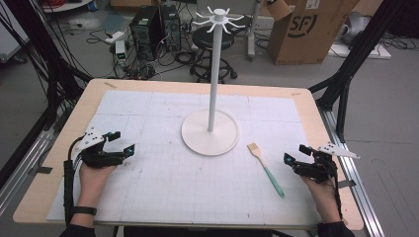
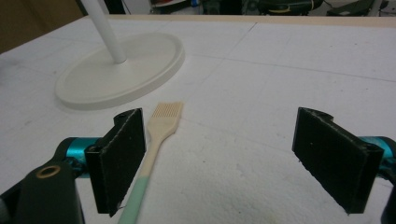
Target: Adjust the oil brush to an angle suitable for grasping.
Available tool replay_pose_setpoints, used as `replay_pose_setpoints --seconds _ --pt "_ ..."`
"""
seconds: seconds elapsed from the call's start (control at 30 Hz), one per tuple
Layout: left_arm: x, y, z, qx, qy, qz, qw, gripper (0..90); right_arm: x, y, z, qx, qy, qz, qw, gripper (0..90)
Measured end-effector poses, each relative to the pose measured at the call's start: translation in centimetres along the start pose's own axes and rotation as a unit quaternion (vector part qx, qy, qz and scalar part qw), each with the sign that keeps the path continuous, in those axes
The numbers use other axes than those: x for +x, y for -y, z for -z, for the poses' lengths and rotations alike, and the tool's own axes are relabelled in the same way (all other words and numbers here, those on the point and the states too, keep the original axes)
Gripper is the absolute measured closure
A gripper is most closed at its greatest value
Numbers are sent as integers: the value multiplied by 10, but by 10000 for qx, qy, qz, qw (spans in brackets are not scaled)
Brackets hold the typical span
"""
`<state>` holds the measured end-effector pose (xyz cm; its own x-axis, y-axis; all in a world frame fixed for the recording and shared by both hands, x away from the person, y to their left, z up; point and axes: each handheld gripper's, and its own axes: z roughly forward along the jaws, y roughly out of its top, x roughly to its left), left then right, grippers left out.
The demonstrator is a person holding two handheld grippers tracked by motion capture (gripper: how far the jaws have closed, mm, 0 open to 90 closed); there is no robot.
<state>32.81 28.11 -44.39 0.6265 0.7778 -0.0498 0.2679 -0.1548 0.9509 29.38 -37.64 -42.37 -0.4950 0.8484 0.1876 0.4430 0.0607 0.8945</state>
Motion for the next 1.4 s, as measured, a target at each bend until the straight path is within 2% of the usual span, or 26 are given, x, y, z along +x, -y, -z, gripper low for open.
replay_pose_setpoints --seconds 0.17,0.33,0.57,0.73,0.83,0.87,1.0,1.2,1.33,1.4 --pt "1 0 0 15 -13 23 10000 195 8 3 -5 162 -53 59 9998 193" --pt "0 0 0 9 -3 -6 10000 194 23 7 -18 437 -120 287 9986 257" --pt "0 0 0 43 -31 -4 10000 195 30 7 -27 607 -91 310 9976 351" --pt "1 0 0 42 -38 13 10000 195 36 8 -35 850 -81 375 9956 444" --pt "1 0 0 8 -36 14 10000 195 38 7 -36 911 -89 358 9952 469" --pt "1 0 0 13 -31 18 10000 195 40 7 -38 1003 -111 414 9940 512" --pt "1 0 0 38 -25 -5 10000 195 44 8 -41 1114 -119 436 9927 530" --pt "0 0 1 -2 -28 1 10000 196 52 9 -51 1375 -120 586 9887 599" --pt "0 -1 1 -4 -25 -7 10000 196 57 12 -57 1577 -56 705 9850 663" --pt "0 -1 1 6 -28 -4 10000 197 59 12 -57 1586 51 794 9841 688"
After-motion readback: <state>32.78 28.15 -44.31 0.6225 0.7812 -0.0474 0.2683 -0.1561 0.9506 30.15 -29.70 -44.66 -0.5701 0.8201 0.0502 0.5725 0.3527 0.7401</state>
